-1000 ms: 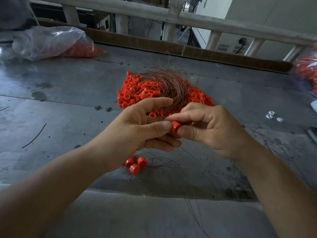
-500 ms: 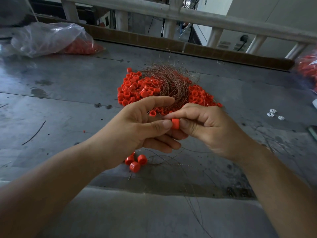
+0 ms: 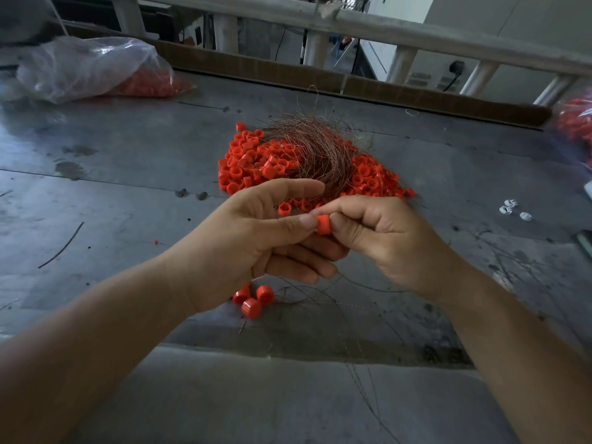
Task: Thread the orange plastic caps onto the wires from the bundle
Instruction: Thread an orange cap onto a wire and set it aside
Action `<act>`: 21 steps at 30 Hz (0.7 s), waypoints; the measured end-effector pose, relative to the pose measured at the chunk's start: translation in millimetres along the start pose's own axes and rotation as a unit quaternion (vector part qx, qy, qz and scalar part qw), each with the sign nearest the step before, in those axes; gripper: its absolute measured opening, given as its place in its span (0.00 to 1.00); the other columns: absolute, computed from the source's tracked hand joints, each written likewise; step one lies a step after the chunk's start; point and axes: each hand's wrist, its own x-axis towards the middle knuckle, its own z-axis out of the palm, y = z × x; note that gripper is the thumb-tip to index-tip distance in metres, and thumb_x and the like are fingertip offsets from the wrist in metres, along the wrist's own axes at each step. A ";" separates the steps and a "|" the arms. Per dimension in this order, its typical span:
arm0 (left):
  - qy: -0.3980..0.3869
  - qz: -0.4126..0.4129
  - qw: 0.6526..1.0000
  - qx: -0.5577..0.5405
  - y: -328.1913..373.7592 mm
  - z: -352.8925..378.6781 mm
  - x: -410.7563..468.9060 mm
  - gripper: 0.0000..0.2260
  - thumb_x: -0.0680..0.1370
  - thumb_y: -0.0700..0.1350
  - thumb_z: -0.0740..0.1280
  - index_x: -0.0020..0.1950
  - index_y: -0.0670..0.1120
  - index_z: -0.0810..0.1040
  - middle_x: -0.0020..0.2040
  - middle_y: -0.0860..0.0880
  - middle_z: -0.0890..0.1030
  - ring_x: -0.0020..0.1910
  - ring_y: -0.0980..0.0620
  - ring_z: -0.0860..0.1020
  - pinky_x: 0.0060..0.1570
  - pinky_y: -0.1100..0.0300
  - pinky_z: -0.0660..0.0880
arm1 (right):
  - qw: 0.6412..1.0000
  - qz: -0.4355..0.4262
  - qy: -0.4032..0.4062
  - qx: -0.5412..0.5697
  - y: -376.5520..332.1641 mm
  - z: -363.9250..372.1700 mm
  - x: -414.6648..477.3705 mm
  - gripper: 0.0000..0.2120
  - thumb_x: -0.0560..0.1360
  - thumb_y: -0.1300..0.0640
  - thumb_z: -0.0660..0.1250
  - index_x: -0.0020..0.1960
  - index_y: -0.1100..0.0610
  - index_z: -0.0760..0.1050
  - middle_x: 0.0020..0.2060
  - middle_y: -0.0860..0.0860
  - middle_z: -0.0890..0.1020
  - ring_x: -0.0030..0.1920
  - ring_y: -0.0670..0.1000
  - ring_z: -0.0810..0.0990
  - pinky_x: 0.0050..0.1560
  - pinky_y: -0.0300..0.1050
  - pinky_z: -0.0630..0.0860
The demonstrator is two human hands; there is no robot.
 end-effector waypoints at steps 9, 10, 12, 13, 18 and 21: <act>0.025 0.009 0.999 0.047 -0.8 3.3 -0.7 0.24 0.68 0.49 0.71 0.62 0.47 0.71 0.39 0.41 0.83 0.37 0.44 0.83 0.33 0.61 0.78 | 0.995 -0.040 0.029 -0.092 -1.2 2.2 1.6 0.04 0.72 0.48 0.62 0.42 0.46 0.75 0.35 0.42 0.74 0.39 0.39 0.75 0.41 0.32 0.73; 0.032 0.019 0.997 0.074 -1.5 4.4 -1.0 0.25 0.67 0.52 0.71 0.62 0.49 0.71 0.39 0.42 0.83 0.37 0.45 0.83 0.33 0.60 0.78 | 0.990 -0.052 0.026 -0.128 -1.7 3.9 1.0 0.05 0.73 0.49 0.62 0.41 0.48 0.75 0.35 0.43 0.73 0.39 0.39 0.74 0.40 0.30 0.71; 0.044 0.051 0.984 0.166 -4.2 7.1 -2.6 0.27 0.64 0.55 0.70 0.62 0.53 0.69 0.38 0.42 0.83 0.35 0.46 0.82 0.33 0.60 0.78 | 0.982 -0.061 0.015 -0.180 -1.6 7.5 0.4 0.06 0.74 0.54 0.63 0.42 0.55 0.76 0.37 0.44 0.73 0.40 0.41 0.74 0.41 0.31 0.71; 0.045 0.064 0.977 0.200 -5.1 8.6 -3.4 0.28 0.63 0.55 0.69 0.62 0.55 0.69 0.37 0.42 0.82 0.34 0.47 0.82 0.32 0.60 0.78 | 0.978 -0.066 0.014 -0.195 -1.2 9.4 -0.1 0.05 0.74 0.58 0.63 0.43 0.58 0.76 0.38 0.45 0.74 0.41 0.41 0.74 0.42 0.32 0.72; 0.029 0.099 0.981 0.166 -5.4 7.7 -5.5 0.27 0.66 0.49 0.71 0.63 0.55 0.68 0.36 0.39 0.80 0.32 0.48 0.81 0.31 0.62 0.77 | 0.968 -0.099 0.051 -0.223 -4.0 17.2 -1.0 0.07 0.73 0.60 0.61 0.42 0.61 0.77 0.39 0.45 0.73 0.40 0.43 0.75 0.41 0.36 0.74; 0.022 0.083 0.983 0.160 -5.2 7.9 -5.1 0.27 0.65 0.51 0.69 0.64 0.55 0.68 0.37 0.39 0.80 0.32 0.47 0.81 0.31 0.62 0.77 | 0.978 -0.075 0.032 -0.191 -5.4 12.4 -1.6 0.06 0.72 0.58 0.62 0.42 0.59 0.77 0.38 0.44 0.74 0.40 0.42 0.76 0.41 0.33 0.73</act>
